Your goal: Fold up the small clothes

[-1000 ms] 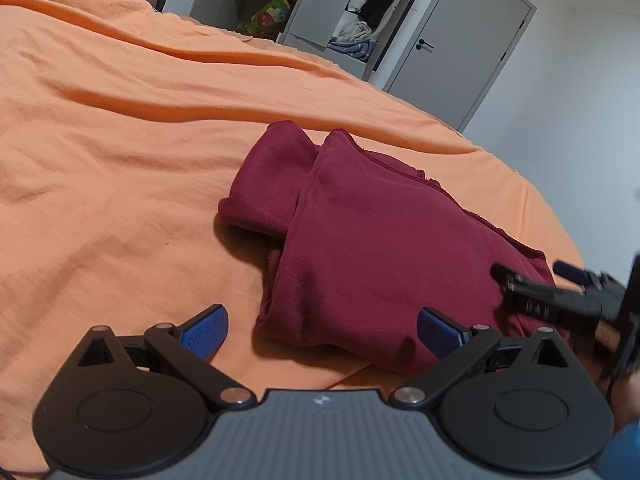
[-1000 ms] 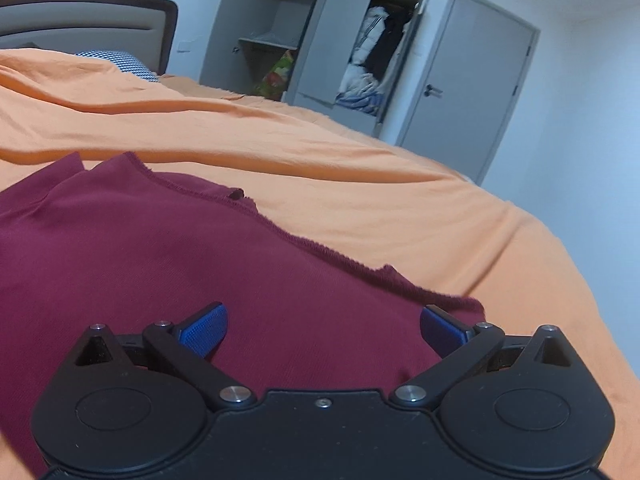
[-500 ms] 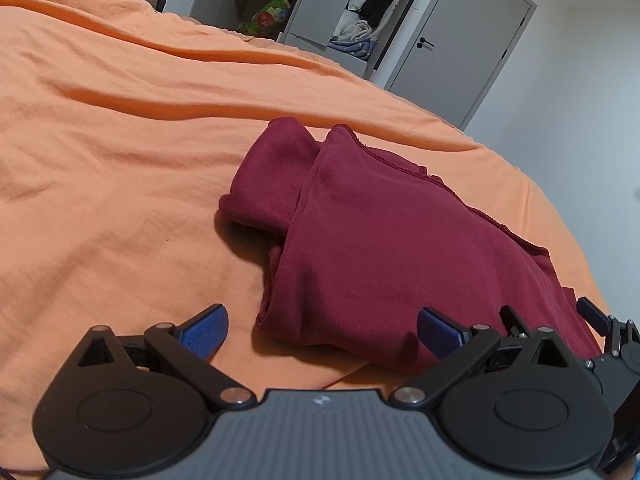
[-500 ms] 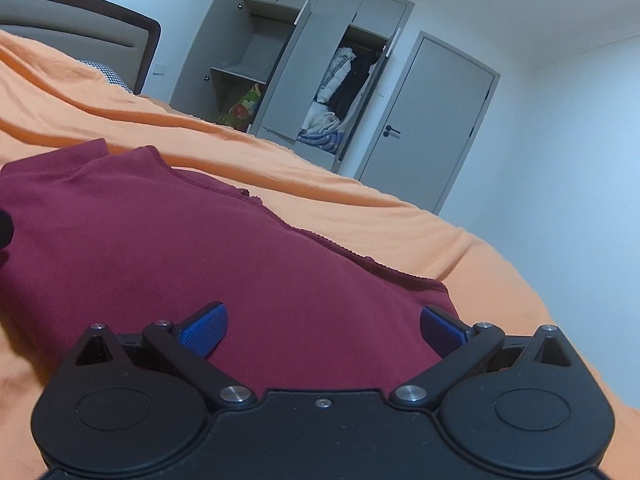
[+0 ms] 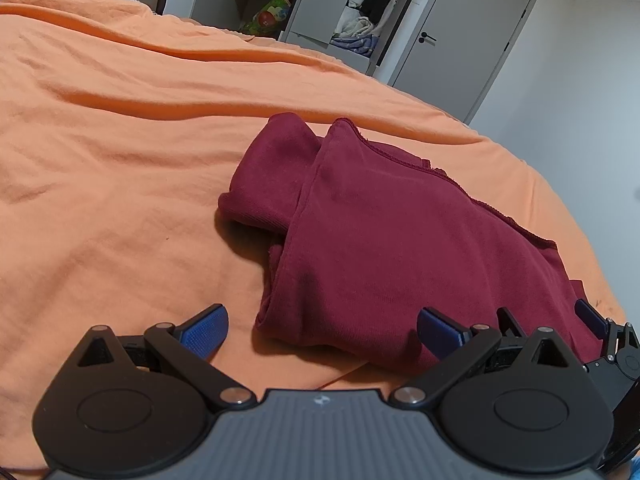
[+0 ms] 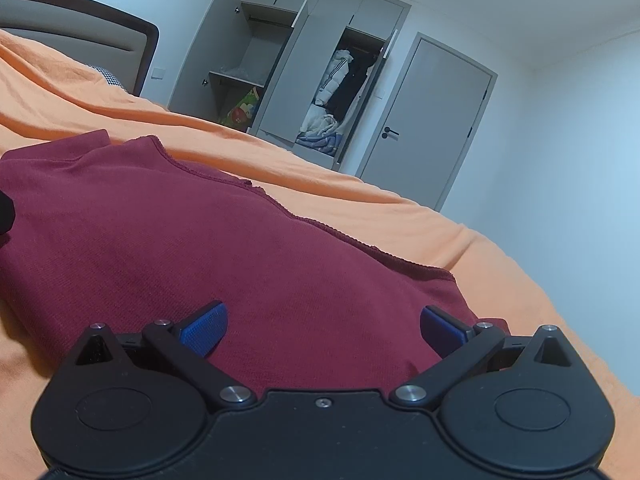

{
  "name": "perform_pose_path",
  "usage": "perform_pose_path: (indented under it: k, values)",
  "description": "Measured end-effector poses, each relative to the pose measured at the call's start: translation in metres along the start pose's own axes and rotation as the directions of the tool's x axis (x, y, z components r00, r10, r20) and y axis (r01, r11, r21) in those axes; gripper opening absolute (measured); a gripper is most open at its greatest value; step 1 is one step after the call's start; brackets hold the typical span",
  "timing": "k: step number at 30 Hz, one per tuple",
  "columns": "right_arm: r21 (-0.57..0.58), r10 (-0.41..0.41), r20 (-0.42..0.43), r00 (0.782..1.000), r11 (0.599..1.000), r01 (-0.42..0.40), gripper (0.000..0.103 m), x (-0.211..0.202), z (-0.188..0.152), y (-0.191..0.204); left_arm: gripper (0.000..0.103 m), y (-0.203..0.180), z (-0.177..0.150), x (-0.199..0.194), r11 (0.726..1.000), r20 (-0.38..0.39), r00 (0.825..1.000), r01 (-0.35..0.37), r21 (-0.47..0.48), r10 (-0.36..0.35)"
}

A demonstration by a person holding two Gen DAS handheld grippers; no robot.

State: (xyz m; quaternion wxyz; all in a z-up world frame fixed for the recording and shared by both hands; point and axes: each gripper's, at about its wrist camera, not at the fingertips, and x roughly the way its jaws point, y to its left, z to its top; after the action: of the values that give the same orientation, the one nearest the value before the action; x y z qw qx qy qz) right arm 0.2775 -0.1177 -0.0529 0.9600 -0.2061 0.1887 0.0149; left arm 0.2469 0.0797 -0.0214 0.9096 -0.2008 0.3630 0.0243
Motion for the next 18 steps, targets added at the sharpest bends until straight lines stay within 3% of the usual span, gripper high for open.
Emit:
perform_pose_path:
  k: [11,15,18]
  values:
    - [0.006,0.000,0.005,1.000,1.000,0.000,0.102,0.001,-0.004,0.000,0.102,0.006,0.004,0.008,0.999,-0.003,1.000,0.007,-0.035,-0.007]
    - [0.006,-0.001,0.007,1.000,1.000,0.001,0.102,-0.001,-0.004,0.000,0.086,0.013,0.012,0.011,0.996,0.005,1.000,-0.015,-0.087,0.015]
    - [0.008,-0.001,0.008,1.000,1.000,0.001,0.102,0.000,-0.004,0.001,0.075,0.020,0.017,0.015,0.992,-0.012,1.000,0.006,-0.124,-0.008]
